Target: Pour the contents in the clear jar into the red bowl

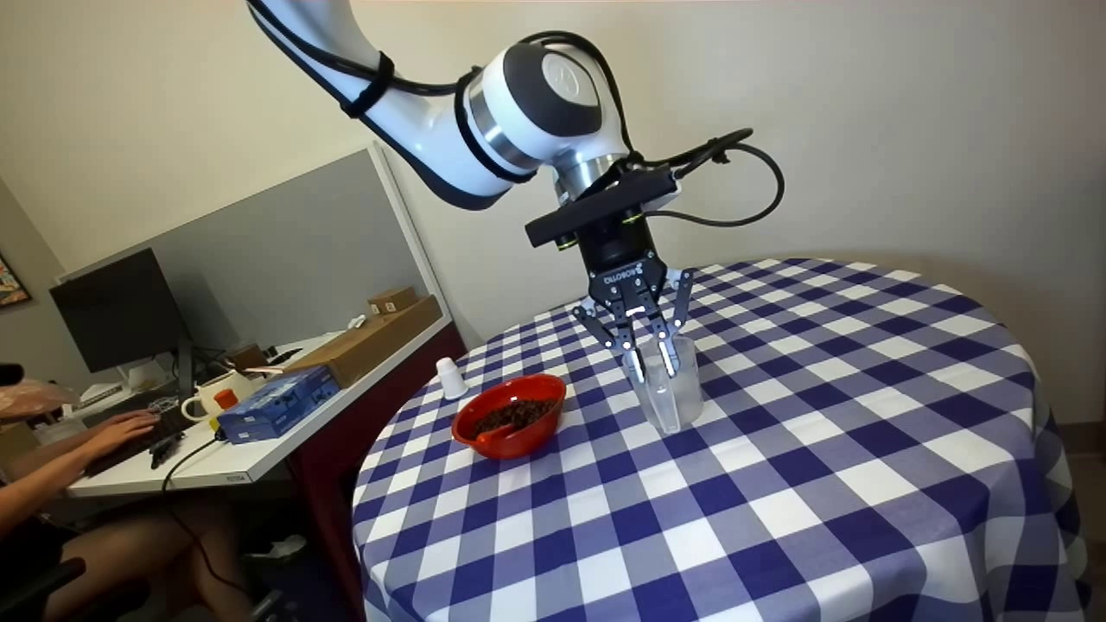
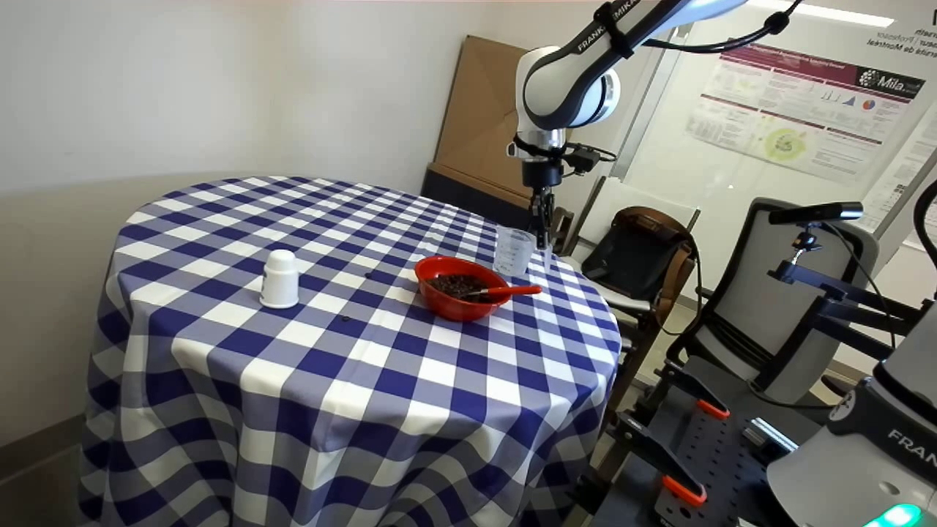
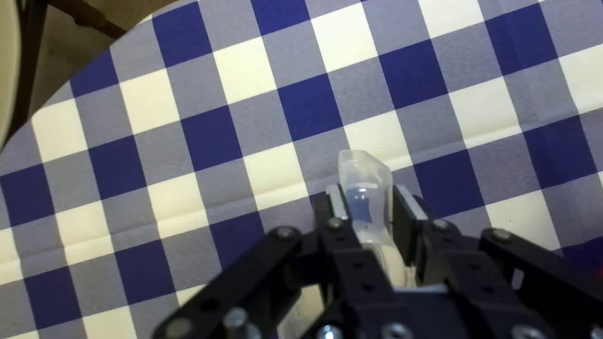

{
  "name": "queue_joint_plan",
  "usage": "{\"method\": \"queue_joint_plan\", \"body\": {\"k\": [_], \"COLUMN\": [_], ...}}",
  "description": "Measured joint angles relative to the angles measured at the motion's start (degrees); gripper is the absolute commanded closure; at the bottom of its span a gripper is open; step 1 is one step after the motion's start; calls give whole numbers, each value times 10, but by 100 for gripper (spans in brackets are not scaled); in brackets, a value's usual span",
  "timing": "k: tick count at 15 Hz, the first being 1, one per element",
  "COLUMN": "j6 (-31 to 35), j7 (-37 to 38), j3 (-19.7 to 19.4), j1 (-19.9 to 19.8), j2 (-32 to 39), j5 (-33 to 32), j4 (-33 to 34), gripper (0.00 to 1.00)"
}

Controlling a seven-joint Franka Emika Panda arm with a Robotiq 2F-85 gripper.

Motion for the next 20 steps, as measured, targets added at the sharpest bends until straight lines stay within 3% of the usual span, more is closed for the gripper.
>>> {"method": "queue_joint_plan", "body": {"k": [2, 4, 6, 12, 20], "j6": [5, 12, 19, 35, 24], "j7": [0, -1, -1, -6, -1], "j3": [0, 0, 0, 8, 27], "j1": [0, 0, 0, 0, 4], "j2": [7, 14, 16, 7, -95], "j5": [0, 0, -3, 3, 90], "j4": [1, 2, 2, 2, -10], "gripper": [87, 47, 42, 1, 0]}}
